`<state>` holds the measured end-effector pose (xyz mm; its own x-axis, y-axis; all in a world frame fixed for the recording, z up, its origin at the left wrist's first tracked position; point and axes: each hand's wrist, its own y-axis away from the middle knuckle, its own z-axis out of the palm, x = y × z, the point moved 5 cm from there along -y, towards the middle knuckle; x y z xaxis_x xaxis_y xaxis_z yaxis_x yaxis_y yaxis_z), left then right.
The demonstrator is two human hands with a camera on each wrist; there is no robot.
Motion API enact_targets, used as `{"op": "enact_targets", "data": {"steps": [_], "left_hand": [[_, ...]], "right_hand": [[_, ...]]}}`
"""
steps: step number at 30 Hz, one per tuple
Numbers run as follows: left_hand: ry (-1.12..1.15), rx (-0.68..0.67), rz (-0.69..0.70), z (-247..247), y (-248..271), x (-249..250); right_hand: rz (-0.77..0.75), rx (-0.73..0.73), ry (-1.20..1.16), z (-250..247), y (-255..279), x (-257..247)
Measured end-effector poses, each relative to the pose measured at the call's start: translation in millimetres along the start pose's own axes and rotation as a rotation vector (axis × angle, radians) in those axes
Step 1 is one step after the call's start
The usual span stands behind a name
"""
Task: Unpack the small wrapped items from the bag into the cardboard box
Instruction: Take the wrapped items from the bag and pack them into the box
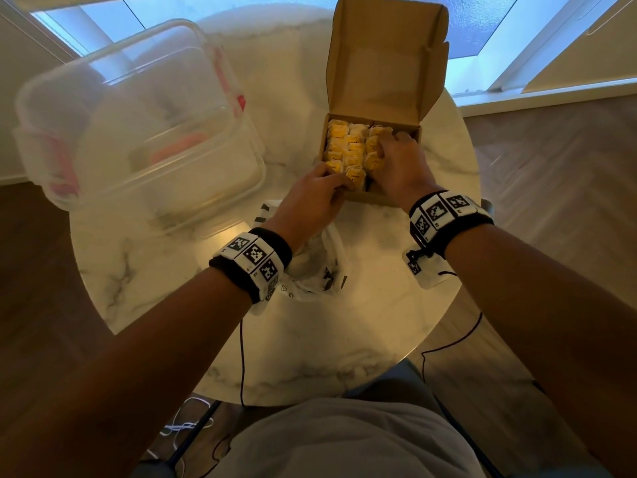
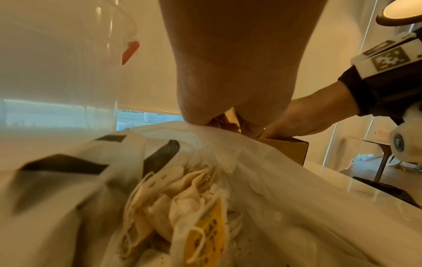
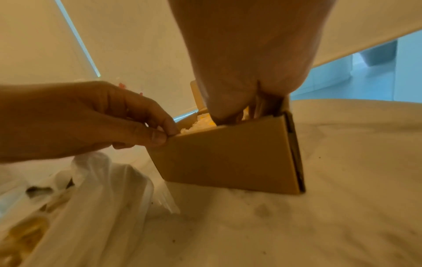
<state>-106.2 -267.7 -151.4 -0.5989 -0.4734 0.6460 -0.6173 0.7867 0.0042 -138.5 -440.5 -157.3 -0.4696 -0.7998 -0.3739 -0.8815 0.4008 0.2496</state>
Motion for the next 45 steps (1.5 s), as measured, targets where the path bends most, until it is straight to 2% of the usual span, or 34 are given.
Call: {"op": "enact_targets", "data": {"steps": [3,8,13,16,19,24,27,31,36,41,45], "left_hand": [[0.003,0.0,-0.007,-1,0,0],[-0.004,-0.001,-0.014,-1,1,0],[0.006,0.008,-0.017,1,1,1],[0.004,0.012,-0.009,1,2,1],[-0.006,0.005,-0.013,2,1,1],[0.01,0.008,-0.004,0,1,1],[0.029,0.0,0.012,-1,2,2],[0.077,0.015,0.048,-15,6,9],[0.072,0.067,0.067,-48,28,10],[0.013,0.011,-0.043,-64,71,-9],[-0.032,-0.122,-0.13,-49,103,-26]], "right_hand": [[0.02,0.048,-0.113,-6,0,0],[0.005,0.03,-0.135,-19,4,0],[0.158,0.138,-0.268,-41,12,13],[0.244,0.041,-0.288,-31,20,10],[0.258,-0.061,-0.262,-16,25,1],[0.258,-0.053,-0.326,-11,29,-9],[0.228,-0.049,-0.32,-14,32,-9],[0.134,0.038,-0.272,-25,38,-12],[-0.1,0.125,-0.302,-31,59,-38],[-0.263,-0.095,-0.426,4,103,-77],[-0.223,-0.219,-0.38,40,128,-86]]}}
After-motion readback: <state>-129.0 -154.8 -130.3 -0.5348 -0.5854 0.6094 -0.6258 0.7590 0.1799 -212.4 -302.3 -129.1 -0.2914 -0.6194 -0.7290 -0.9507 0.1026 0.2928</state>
